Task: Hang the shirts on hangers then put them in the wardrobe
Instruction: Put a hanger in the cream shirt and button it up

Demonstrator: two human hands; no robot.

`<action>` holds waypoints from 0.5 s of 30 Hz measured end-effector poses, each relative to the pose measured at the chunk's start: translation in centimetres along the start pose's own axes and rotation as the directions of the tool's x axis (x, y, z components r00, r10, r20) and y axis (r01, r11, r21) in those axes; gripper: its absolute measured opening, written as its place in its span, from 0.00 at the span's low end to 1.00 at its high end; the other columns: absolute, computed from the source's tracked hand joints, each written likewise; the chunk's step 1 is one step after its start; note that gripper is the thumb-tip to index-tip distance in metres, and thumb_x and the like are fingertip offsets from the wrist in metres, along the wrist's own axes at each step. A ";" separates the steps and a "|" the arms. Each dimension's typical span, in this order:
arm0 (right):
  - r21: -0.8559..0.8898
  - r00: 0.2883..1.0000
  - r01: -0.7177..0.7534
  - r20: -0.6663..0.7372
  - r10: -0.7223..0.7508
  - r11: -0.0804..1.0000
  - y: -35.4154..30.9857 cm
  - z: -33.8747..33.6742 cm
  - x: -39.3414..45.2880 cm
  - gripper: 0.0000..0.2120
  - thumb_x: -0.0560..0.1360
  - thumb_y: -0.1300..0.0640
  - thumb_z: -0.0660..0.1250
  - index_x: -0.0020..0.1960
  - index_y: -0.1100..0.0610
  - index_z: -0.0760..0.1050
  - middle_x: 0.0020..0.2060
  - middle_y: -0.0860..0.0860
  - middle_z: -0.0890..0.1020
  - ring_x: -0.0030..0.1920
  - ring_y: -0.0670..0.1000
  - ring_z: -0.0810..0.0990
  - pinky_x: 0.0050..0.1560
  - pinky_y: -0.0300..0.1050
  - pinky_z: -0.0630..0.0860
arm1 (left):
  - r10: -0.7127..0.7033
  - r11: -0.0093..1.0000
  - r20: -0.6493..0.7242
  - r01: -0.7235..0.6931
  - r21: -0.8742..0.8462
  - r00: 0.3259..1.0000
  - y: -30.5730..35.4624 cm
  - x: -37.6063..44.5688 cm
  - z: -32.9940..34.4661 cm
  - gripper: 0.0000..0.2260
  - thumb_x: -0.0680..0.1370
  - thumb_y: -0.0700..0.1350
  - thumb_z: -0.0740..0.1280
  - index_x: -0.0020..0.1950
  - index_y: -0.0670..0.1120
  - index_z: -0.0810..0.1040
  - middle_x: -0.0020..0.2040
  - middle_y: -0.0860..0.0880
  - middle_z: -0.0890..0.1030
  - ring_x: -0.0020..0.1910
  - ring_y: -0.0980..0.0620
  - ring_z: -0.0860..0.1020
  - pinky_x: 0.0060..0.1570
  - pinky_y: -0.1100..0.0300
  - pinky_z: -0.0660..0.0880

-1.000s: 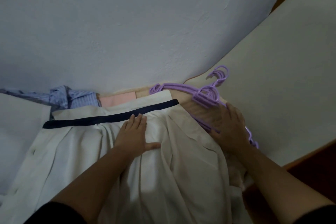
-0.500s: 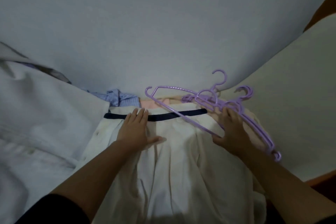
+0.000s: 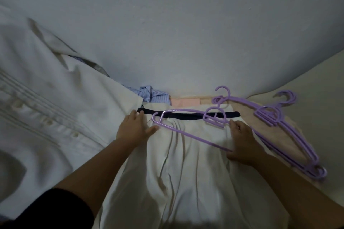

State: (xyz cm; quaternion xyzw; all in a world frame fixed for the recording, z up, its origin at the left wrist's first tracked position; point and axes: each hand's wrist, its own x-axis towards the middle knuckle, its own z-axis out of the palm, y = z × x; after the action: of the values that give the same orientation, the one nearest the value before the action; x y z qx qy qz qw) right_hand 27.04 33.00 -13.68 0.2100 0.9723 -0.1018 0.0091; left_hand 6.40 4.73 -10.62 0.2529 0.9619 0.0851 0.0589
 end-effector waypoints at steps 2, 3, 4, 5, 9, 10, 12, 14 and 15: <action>0.000 1.000 -0.003 0.019 0.003 1.000 -0.1 0.0 0.1 0.55 0.63 0.45 0.74 0.76 0.58 0.44 0.73 0.57 0.54 0.73 0.56 0.53 0.72 0.46 0.54 | -0.027 0.997 -0.003 0.027 -0.075 1.000 0.3 0.3 -0.3 0.32 0.74 0.64 0.66 0.71 0.45 0.69 0.65 0.42 0.73 0.63 0.42 0.72 0.60 0.51 0.71; -0.002 1.000 -0.004 0.025 0.004 1.000 -0.2 -0.1 0.1 0.55 0.63 0.45 0.74 0.76 0.58 0.44 0.73 0.57 0.54 0.73 0.56 0.52 0.72 0.46 0.53 | -0.035 0.992 -0.014 0.033 -0.126 0.999 0.6 0.5 -0.5 0.26 0.74 0.60 0.68 0.66 0.45 0.74 0.61 0.42 0.77 0.60 0.42 0.75 0.56 0.53 0.72; -0.001 0.999 -0.008 0.031 0.008 1.000 -0.2 -0.2 0.1 0.55 0.63 0.45 0.75 0.76 0.58 0.44 0.73 0.57 0.53 0.73 0.56 0.52 0.73 0.47 0.53 | -0.043 0.980 -0.019 0.038 -0.194 0.999 0.8 0.6 -0.7 0.21 0.74 0.55 0.70 0.62 0.44 0.77 0.57 0.43 0.79 0.57 0.43 0.77 0.54 0.55 0.73; -0.002 0.999 -0.011 0.033 0.011 1.000 -0.2 -0.3 0.0 0.55 0.63 0.45 0.75 0.76 0.58 0.44 0.73 0.57 0.53 0.73 0.56 0.52 0.73 0.47 0.54 | -0.058 0.961 -0.008 0.053 -0.273 0.998 1.0 0.7 -1.0 0.17 0.75 0.50 0.70 0.61 0.44 0.79 0.56 0.43 0.81 0.56 0.43 0.78 0.54 0.57 0.72; -0.016 0.999 -0.012 0.039 0.012 1.000 -0.2 -1.0 -0.6 0.54 0.62 0.45 0.75 0.76 0.57 0.46 0.73 0.56 0.55 0.73 0.56 0.54 0.72 0.47 0.56 | -0.064 0.856 0.043 0.077 -0.512 0.997 1.5 0.4 -2.3 0.17 0.78 0.37 0.65 0.67 0.44 0.76 0.67 0.42 0.75 0.65 0.45 0.73 0.64 0.59 0.66; -0.021 0.999 -0.014 0.041 0.015 1.000 -0.2 -1.2 -0.8 0.54 0.62 0.45 0.75 0.76 0.57 0.46 0.73 0.56 0.55 0.73 0.56 0.54 0.72 0.47 0.56 | -0.059 0.835 0.031 0.066 -0.547 0.998 1.6 0.2 -2.7 0.18 0.78 0.36 0.64 0.67 0.44 0.75 0.69 0.43 0.74 0.67 0.45 0.71 0.65 0.59 0.65; -0.030 0.999 -0.017 0.046 0.018 0.999 -0.3 -1.8 -1.4 0.54 0.62 0.45 0.76 0.76 0.58 0.47 0.72 0.56 0.56 0.72 0.57 0.55 0.71 0.48 0.57 | -0.058 0.796 0.004 0.049 -0.603 0.998 2.0 -0.3 -3.7 0.20 0.77 0.34 0.63 0.69 0.46 0.74 0.71 0.44 0.72 0.68 0.46 0.71 0.64 0.59 0.67; -0.035 0.999 0.008 0.035 -0.007 0.999 -0.7 -2.3 -1.8 0.53 0.62 0.45 0.76 0.76 0.59 0.49 0.72 0.58 0.58 0.72 0.58 0.57 0.71 0.48 0.58 | -0.061 0.713 -0.011 0.036 -0.700 0.998 2.8 -1.0 -4.7 0.21 0.76 0.34 0.65 0.68 0.47 0.75 0.70 0.45 0.72 0.65 0.49 0.72 0.62 0.61 0.69; -0.040 0.999 0.033 0.028 -0.032 0.999 -1.1 -2.4 -1.9 0.53 0.62 0.45 0.76 0.76 0.59 0.50 0.72 0.58 0.59 0.71 0.58 0.58 0.71 0.48 0.58 | -0.059 0.646 -0.007 0.032 -0.762 0.998 3.2 -1.4 -5.0 0.21 0.76 0.34 0.66 0.68 0.47 0.76 0.69 0.45 0.74 0.64 0.50 0.73 0.62 0.59 0.70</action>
State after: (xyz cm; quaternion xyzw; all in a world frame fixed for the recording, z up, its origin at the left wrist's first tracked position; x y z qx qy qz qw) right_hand 28.37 31.78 -10.97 0.1927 0.9772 -0.0852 0.0251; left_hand 8.30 6.10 -5.03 0.1792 0.8442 0.4835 0.1466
